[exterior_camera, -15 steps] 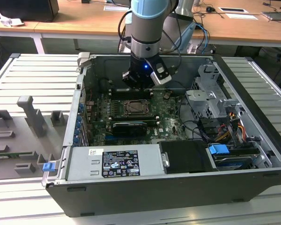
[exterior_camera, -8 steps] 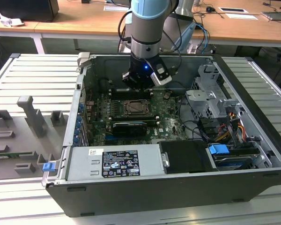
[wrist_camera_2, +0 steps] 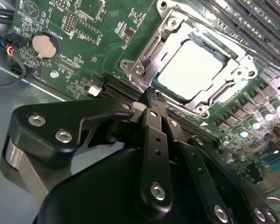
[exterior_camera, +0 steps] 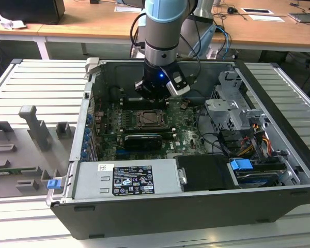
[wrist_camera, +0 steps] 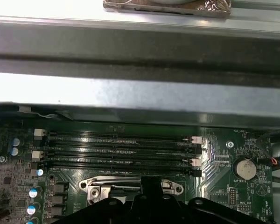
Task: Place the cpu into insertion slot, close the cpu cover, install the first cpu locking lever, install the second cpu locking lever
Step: 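Install the second cpu locking lever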
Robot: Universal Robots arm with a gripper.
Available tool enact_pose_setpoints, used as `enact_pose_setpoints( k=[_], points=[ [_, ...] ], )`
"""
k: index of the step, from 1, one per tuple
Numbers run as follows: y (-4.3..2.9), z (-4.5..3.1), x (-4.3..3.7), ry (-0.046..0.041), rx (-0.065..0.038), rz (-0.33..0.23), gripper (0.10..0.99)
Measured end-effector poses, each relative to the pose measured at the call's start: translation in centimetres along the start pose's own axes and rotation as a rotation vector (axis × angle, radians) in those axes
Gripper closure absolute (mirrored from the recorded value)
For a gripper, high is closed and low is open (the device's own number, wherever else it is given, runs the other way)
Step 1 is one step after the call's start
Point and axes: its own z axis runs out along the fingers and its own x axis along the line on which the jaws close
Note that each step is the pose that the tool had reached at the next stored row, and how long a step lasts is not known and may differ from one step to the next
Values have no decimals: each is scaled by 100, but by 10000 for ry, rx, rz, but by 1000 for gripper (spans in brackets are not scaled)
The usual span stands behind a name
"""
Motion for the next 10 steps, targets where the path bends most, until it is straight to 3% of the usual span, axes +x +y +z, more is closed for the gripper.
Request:
enact_pose_setpoints(
  k=[8, 10],
  points=[
    [-161, -23, 7, 0, -1, -1, 980],
    [-161, -77, 7, -1, -2, 0, 980]
  ],
)
